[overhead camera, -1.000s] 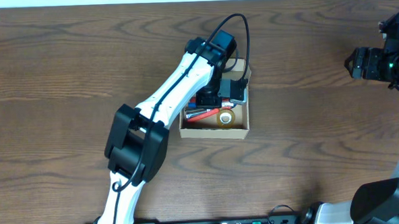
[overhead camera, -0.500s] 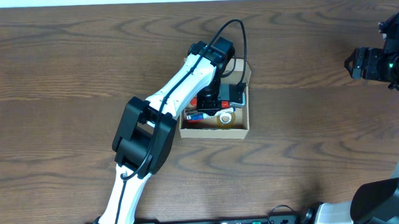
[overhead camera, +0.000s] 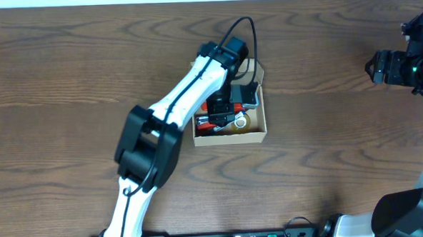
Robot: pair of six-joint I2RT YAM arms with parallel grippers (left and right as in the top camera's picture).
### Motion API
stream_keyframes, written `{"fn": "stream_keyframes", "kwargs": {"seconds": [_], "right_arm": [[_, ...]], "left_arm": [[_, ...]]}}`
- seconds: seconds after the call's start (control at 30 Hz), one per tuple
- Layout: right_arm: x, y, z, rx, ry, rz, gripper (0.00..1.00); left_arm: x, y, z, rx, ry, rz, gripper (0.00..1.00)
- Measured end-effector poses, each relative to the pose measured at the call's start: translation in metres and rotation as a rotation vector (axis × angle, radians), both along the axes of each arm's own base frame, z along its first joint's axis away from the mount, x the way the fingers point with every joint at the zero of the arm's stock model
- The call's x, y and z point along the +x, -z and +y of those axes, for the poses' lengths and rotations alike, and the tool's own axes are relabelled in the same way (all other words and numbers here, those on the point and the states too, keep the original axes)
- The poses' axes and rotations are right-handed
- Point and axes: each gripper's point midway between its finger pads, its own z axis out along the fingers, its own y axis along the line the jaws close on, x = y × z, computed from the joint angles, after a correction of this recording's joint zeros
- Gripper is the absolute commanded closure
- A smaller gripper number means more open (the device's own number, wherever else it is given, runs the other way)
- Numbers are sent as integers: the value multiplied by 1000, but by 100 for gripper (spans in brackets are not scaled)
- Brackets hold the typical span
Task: Pack container
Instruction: 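Raise both arms and bring both grippers beside the box flaps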
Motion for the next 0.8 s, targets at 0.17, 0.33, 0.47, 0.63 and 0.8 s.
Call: {"fn": "stream_keyframes", "kwargs": {"seconds": [0.17,0.33,0.47,0.63,0.8], "right_arm": [[0,0,0,-5,-7,-1,13],[4,-2,-5,-36,-4,-15,24],[9,-4,-15,-114,51,-14,25],[44,-36,-2,-178,30,-159,67],[81,-83,37,-62,-95,-396,99]], "left_arm": [[8,-86,20,-34,-110,-197,5],[20,-172,73,-92,-371,-412,5],[41,-216,125,-152,-621,-549,5],[62,-259,207,-262,-1052,-672,4],[67,-276,281,-376,-1388,-690,32]]}}
